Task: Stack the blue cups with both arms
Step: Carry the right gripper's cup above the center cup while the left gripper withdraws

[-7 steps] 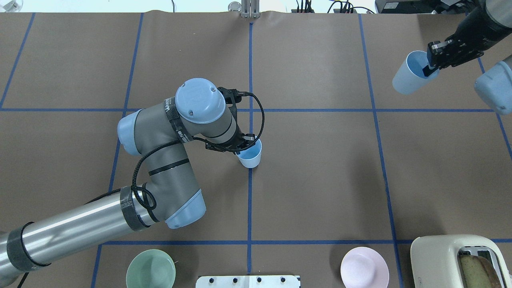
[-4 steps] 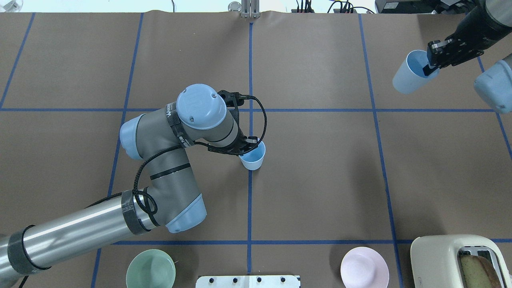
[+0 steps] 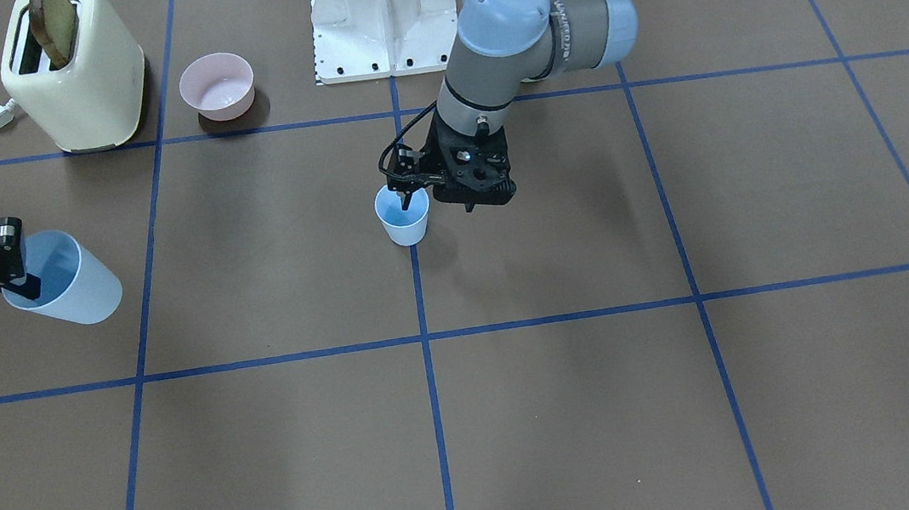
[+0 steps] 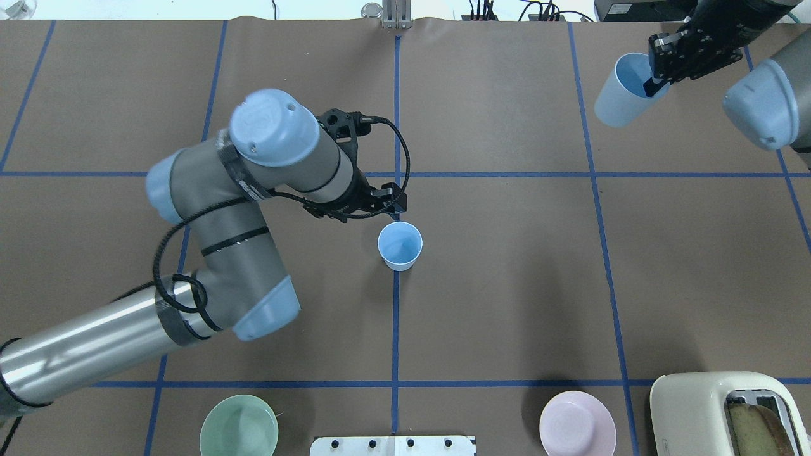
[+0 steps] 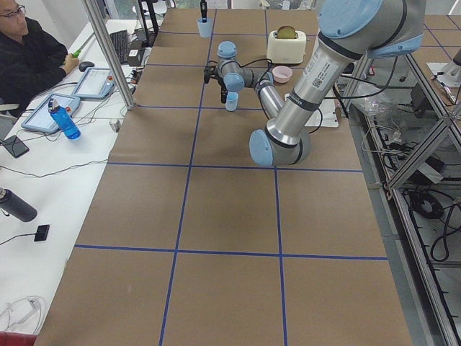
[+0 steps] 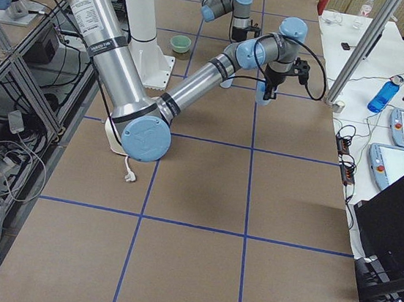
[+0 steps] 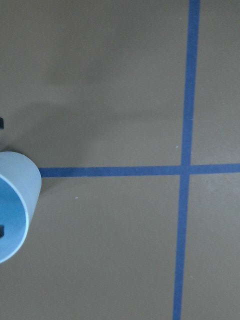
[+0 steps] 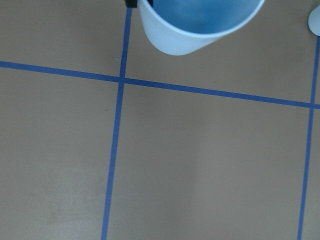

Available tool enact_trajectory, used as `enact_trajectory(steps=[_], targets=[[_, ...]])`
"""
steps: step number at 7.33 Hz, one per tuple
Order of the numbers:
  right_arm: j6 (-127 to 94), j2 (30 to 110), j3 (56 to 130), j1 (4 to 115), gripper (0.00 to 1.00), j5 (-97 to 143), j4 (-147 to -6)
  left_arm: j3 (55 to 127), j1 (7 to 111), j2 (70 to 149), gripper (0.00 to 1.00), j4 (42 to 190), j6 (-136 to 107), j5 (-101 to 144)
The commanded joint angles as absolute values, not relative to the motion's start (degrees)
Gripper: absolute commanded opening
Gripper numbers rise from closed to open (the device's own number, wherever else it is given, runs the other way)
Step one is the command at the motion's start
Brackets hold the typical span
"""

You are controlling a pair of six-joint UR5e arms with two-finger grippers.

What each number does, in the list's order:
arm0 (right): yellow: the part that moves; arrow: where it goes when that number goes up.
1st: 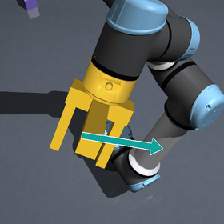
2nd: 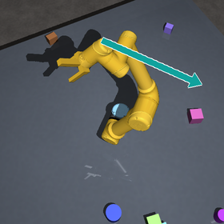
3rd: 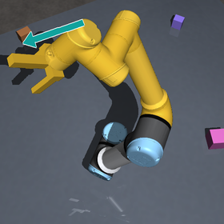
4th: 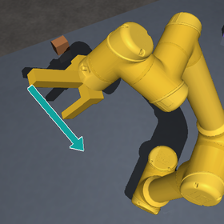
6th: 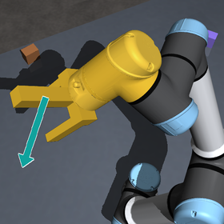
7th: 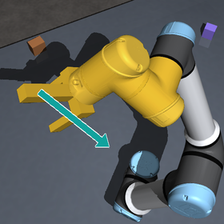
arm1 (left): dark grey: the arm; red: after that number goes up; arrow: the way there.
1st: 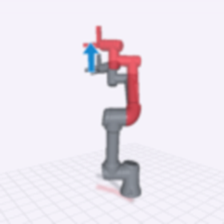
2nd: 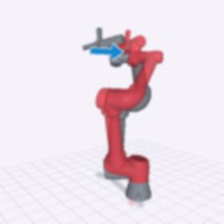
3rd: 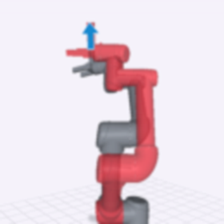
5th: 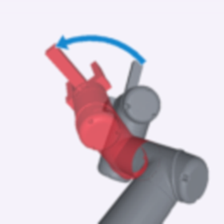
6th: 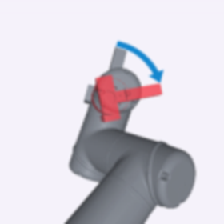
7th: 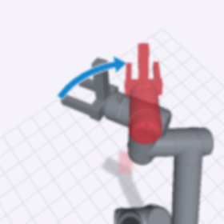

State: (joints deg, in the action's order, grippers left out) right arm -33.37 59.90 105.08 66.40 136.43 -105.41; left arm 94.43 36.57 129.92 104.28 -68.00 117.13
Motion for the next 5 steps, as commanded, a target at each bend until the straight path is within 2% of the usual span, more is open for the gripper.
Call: enact_trajectory(steps=[1, 3, 5], targets=[[-46.9, 53.7, 105.7, 59.0, 0.00, 130.8, -106.3, 103.4, 48.1, 119.9, 0.97, 103.0, -57.0, 128.0], [-58.0, 48.9, 105.2, 49.4, 0.00, 122.7, -106.1, 104.6, 59.5, 114.1, 0.98, 101.1, -44.0, 136.6], [-65.3, 45.8, 105.1, 42.8, 0.00, 118.8, -105.9, 104.2, 65.3, 108.4, 0.98, 101.1, -33.0, 137.8]])
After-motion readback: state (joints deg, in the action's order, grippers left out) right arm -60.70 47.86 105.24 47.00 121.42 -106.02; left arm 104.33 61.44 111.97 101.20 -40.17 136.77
